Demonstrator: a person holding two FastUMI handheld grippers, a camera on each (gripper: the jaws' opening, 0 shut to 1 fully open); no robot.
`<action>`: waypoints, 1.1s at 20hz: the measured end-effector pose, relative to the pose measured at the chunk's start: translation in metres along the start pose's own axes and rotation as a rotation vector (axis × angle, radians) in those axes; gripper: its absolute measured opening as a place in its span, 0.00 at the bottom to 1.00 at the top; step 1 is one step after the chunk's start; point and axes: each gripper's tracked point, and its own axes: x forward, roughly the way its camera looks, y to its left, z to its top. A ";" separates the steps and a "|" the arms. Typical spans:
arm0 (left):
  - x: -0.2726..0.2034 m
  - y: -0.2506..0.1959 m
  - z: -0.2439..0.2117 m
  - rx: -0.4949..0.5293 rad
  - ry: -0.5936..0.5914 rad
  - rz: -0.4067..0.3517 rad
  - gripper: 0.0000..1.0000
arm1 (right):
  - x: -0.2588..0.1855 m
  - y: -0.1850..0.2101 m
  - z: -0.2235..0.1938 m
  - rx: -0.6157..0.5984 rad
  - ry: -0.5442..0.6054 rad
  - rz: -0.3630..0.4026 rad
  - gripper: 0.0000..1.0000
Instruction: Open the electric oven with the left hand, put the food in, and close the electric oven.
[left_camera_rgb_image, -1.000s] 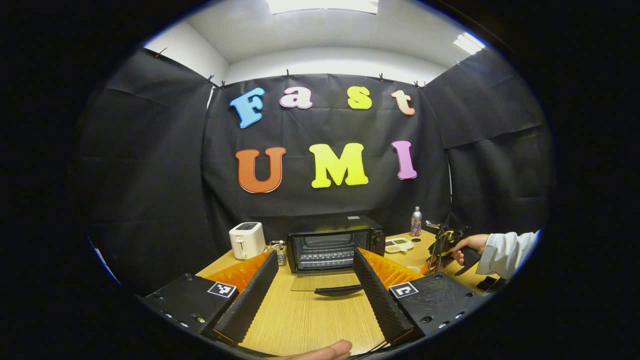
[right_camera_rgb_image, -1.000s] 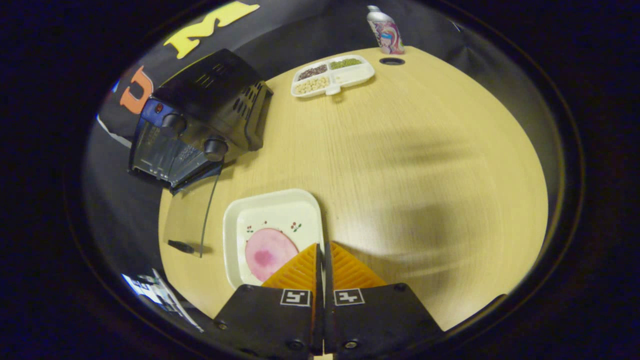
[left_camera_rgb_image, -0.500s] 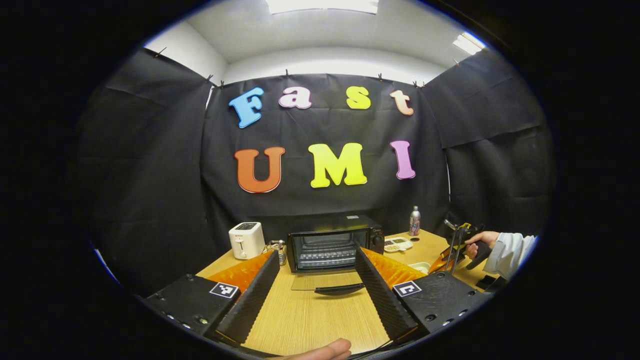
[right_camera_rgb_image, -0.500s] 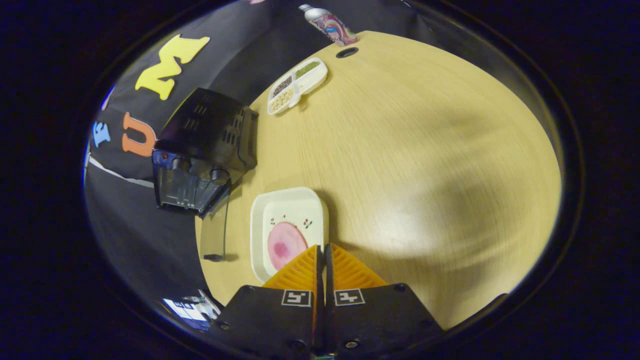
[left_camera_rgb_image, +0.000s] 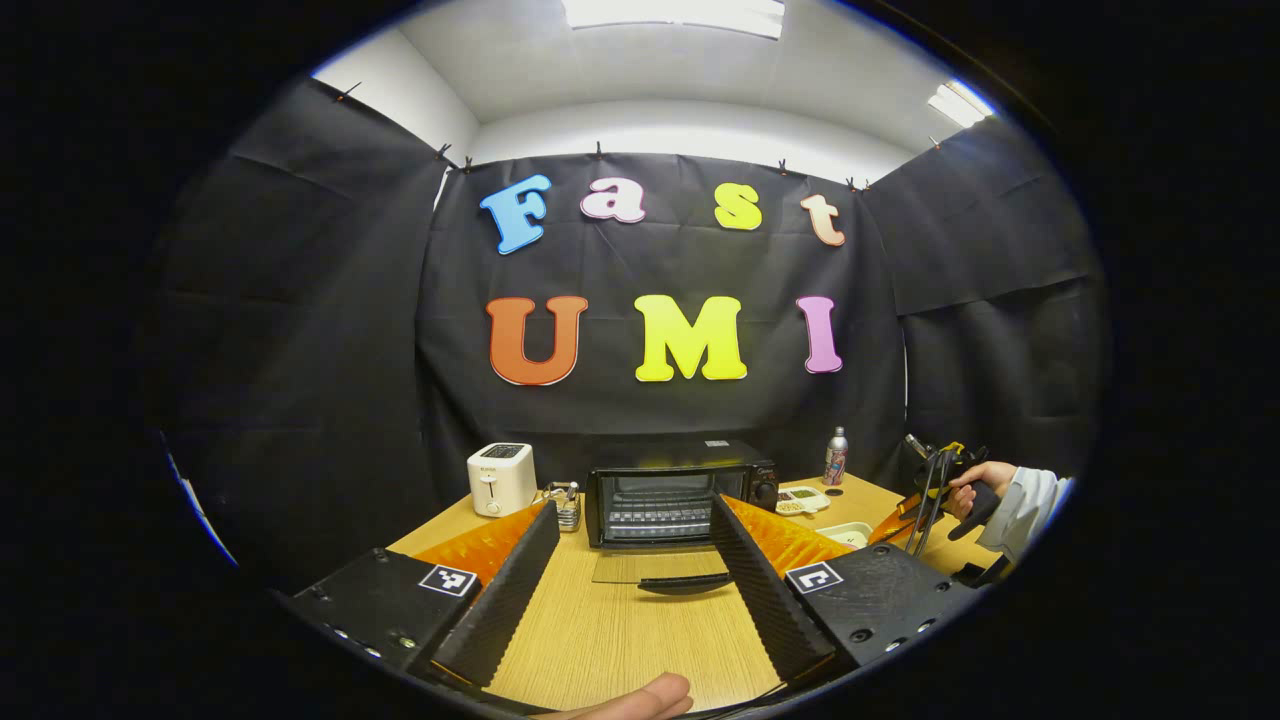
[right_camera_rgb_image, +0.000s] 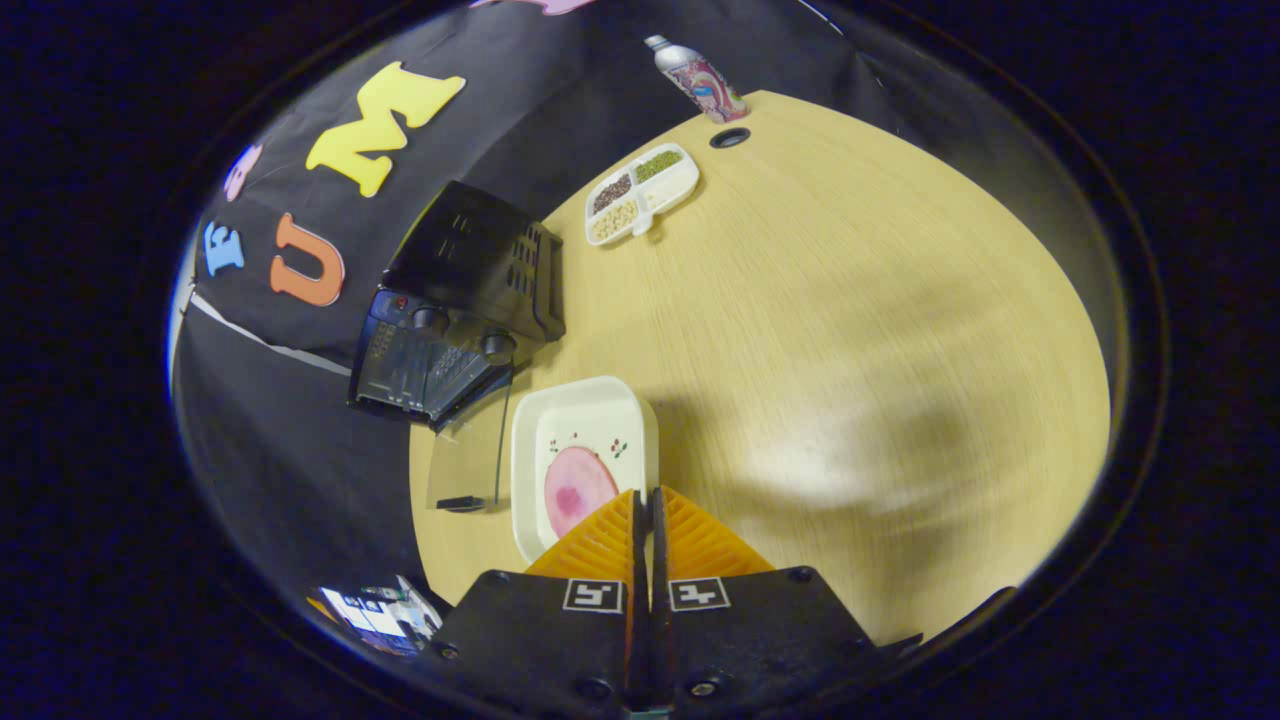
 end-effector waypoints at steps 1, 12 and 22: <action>0.000 0.002 -0.002 0.002 -0.002 0.005 0.96 | -0.007 0.007 -0.001 -0.015 -0.010 -0.004 0.04; 0.000 0.035 -0.024 -0.026 0.013 0.057 0.96 | -0.038 0.152 -0.050 -0.221 -0.043 0.128 0.00; -0.018 0.068 -0.016 -0.017 -0.023 0.096 0.97 | 0.043 0.241 -0.092 -0.309 0.027 0.224 0.04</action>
